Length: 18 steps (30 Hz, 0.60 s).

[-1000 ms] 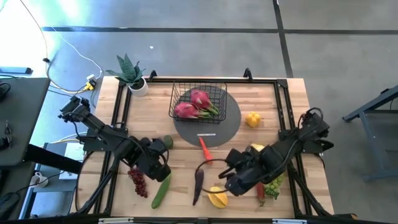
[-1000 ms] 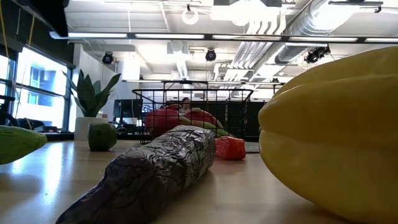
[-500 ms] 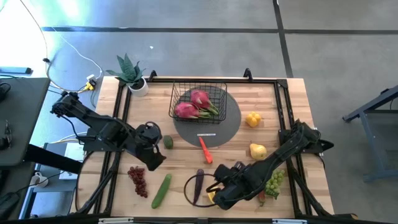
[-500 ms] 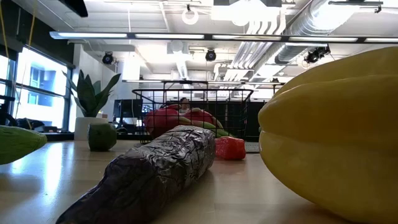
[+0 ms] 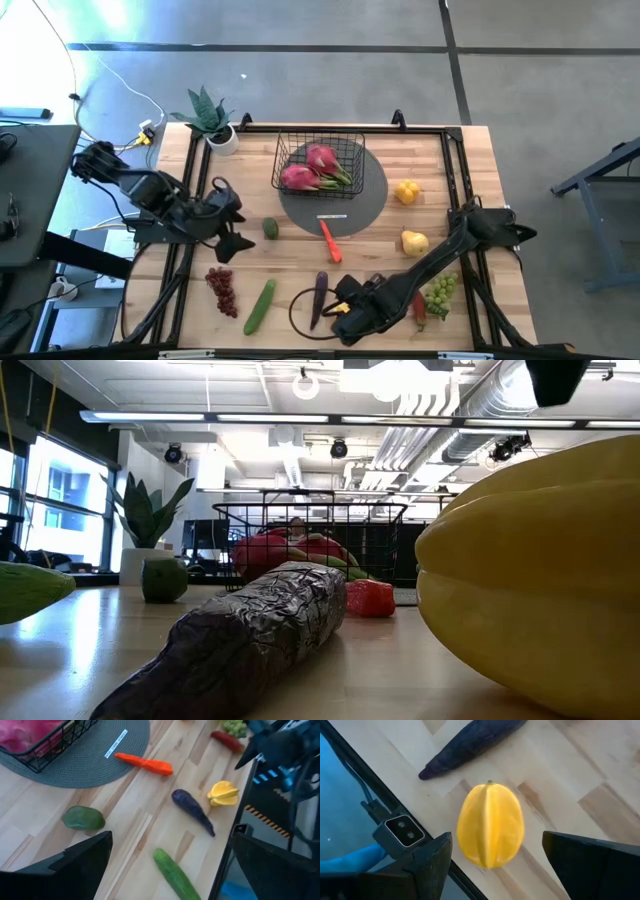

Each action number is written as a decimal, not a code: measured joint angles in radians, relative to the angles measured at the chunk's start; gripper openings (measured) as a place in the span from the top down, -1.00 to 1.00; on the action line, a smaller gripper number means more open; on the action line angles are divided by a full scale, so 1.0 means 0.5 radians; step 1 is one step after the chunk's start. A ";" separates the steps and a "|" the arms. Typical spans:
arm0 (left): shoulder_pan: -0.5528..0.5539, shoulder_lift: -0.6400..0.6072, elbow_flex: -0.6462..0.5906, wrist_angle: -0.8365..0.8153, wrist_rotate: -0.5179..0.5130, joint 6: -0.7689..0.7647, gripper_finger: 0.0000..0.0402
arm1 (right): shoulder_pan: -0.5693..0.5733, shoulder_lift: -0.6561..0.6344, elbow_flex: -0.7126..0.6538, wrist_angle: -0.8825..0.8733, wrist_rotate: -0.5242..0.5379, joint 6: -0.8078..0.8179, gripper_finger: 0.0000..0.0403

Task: Build produce basket
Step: Put the yellow starfruit into the black wire basket

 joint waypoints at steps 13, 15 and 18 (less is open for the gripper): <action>0.000 -0.090 0.000 0.001 -0.014 0.000 -0.99 | 0.004 0.172 0.001 0.082 -0.158 0.099 -0.42; 0.000 -0.090 0.000 0.001 -0.017 0.009 -0.99 | 0.004 0.183 0.001 0.084 -0.158 0.098 -0.37; 0.000 -0.088 0.000 0.001 -0.017 0.032 -0.99 | 0.004 0.197 0.001 0.083 -0.163 0.098 -0.25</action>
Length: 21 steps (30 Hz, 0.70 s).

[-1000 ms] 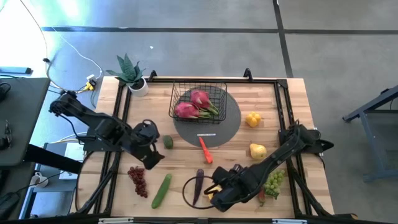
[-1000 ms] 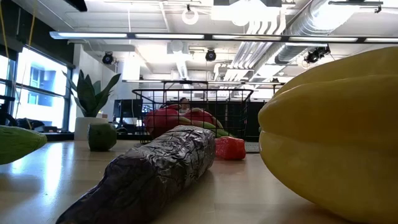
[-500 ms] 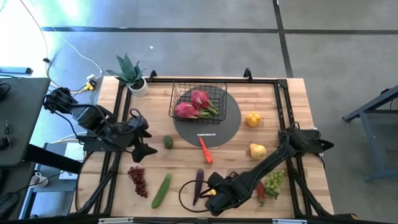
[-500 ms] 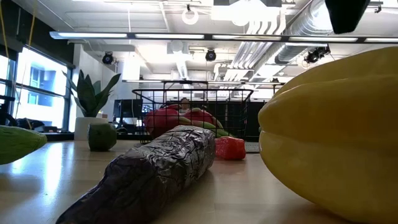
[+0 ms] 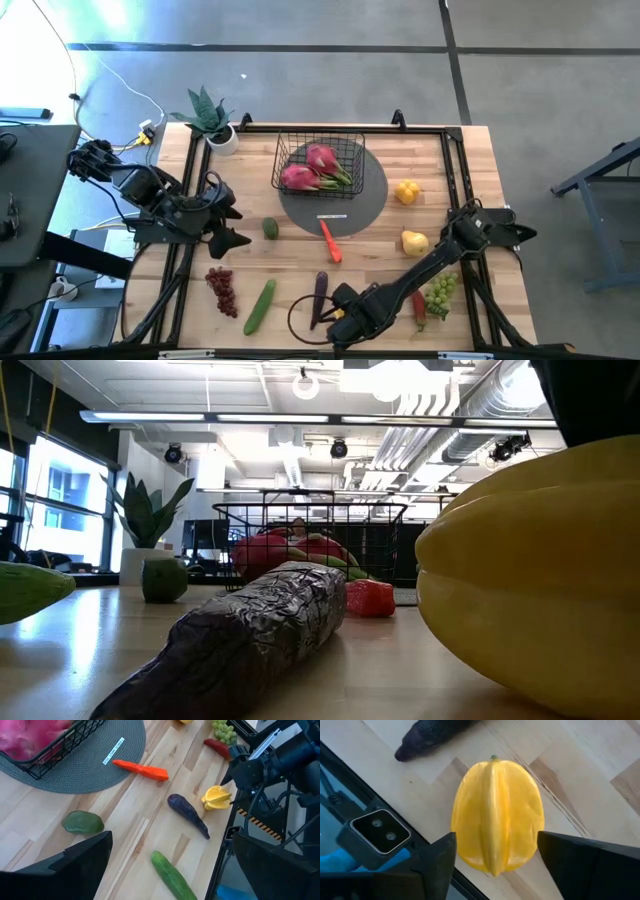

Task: Build produce basket
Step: Put the yellow starfruit into the black wire basket

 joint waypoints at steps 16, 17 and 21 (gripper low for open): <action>-0.001 0.002 0.000 -0.002 0.000 0.061 -0.99 | -0.004 0.046 0.000 0.035 -0.030 0.010 0.20; -0.001 0.002 0.000 -0.002 0.000 0.071 -0.99 | -0.004 0.048 0.000 0.035 -0.037 0.011 0.24; -0.001 0.002 0.000 -0.002 0.000 0.074 -0.99 | -0.015 0.052 0.000 0.036 -0.052 0.047 0.47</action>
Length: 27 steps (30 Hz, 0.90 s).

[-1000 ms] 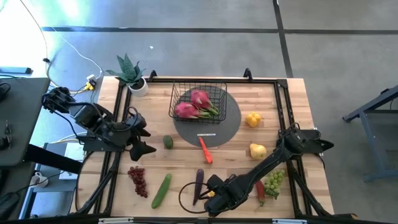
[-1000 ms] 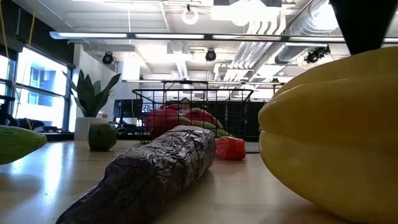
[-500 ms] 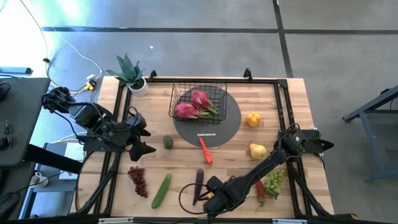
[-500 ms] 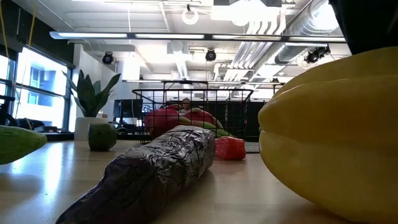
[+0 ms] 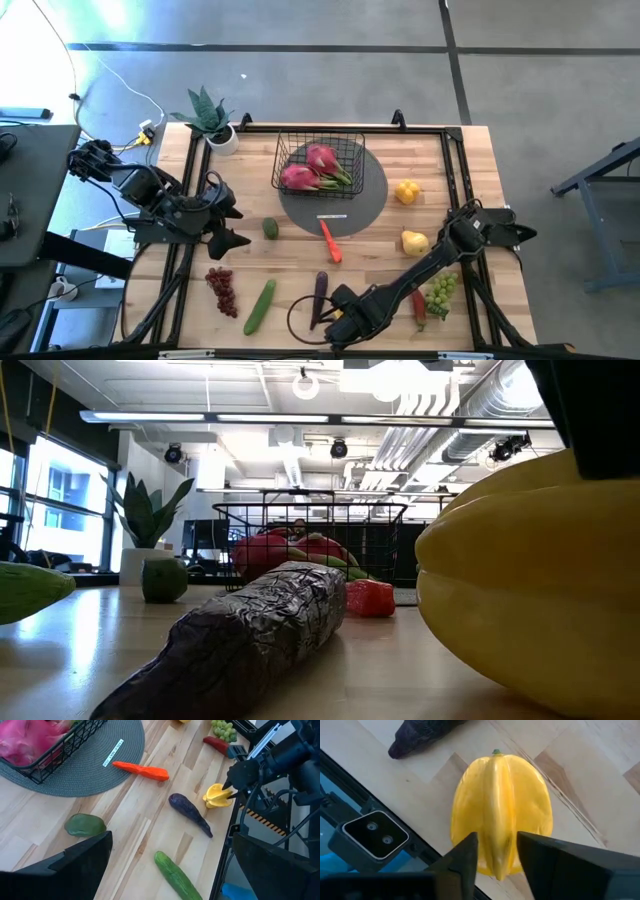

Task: Build produce basket
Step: Put the yellow starfruit into the black wire basket

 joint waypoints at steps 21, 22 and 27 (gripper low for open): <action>0.000 0.000 0.000 -0.001 0.019 0.167 -0.99 | -0.005 -0.011 0.001 -0.040 0.041 0.186 0.98; 0.000 0.000 0.000 -0.001 0.019 0.172 -0.99 | -0.005 -0.022 0.001 -0.048 0.070 0.205 0.98; 0.000 0.000 0.000 -0.001 0.001 0.231 -0.99 | -0.016 -0.105 0.001 -0.102 0.181 0.288 0.99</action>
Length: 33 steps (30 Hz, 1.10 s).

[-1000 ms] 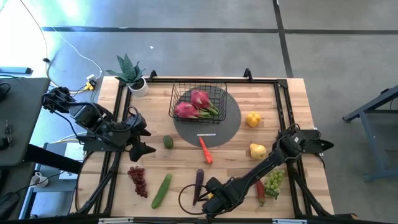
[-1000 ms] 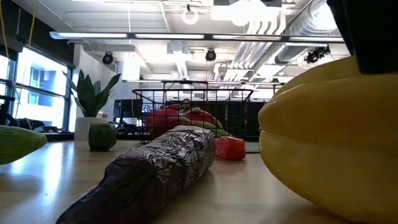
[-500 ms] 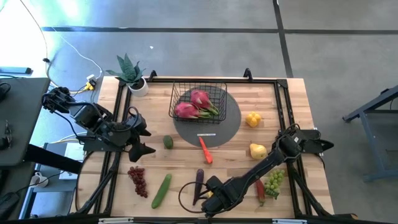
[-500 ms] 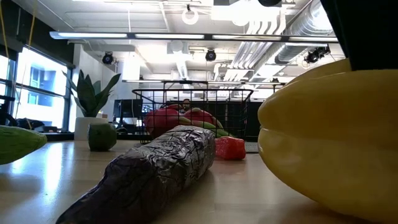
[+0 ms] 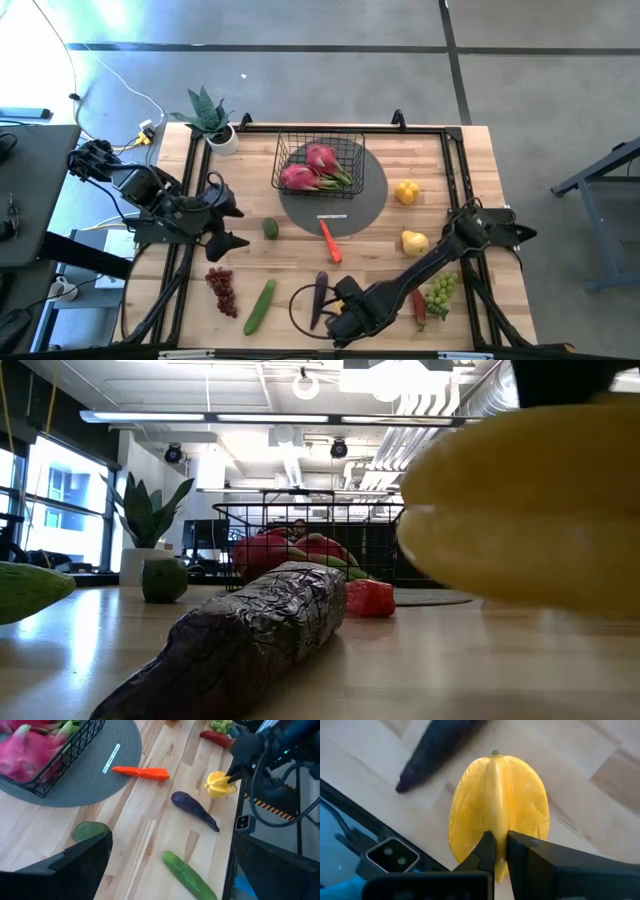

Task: Build produce basket
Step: Put the yellow starfruit into the black wire basket

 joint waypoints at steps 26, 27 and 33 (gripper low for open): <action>0.000 0.000 0.001 0.002 -0.182 0.120 -0.99 | -0.477 -0.529 0.000 -0.210 0.644 -0.666 1.00; 0.000 0.000 0.001 0.002 -0.181 0.120 -0.99 | -0.513 -0.550 0.000 -0.212 0.647 -0.734 1.00; 0.002 0.000 0.001 0.002 -0.267 0.137 -0.99 | -0.751 -0.641 0.000 -0.217 0.646 -1.138 1.00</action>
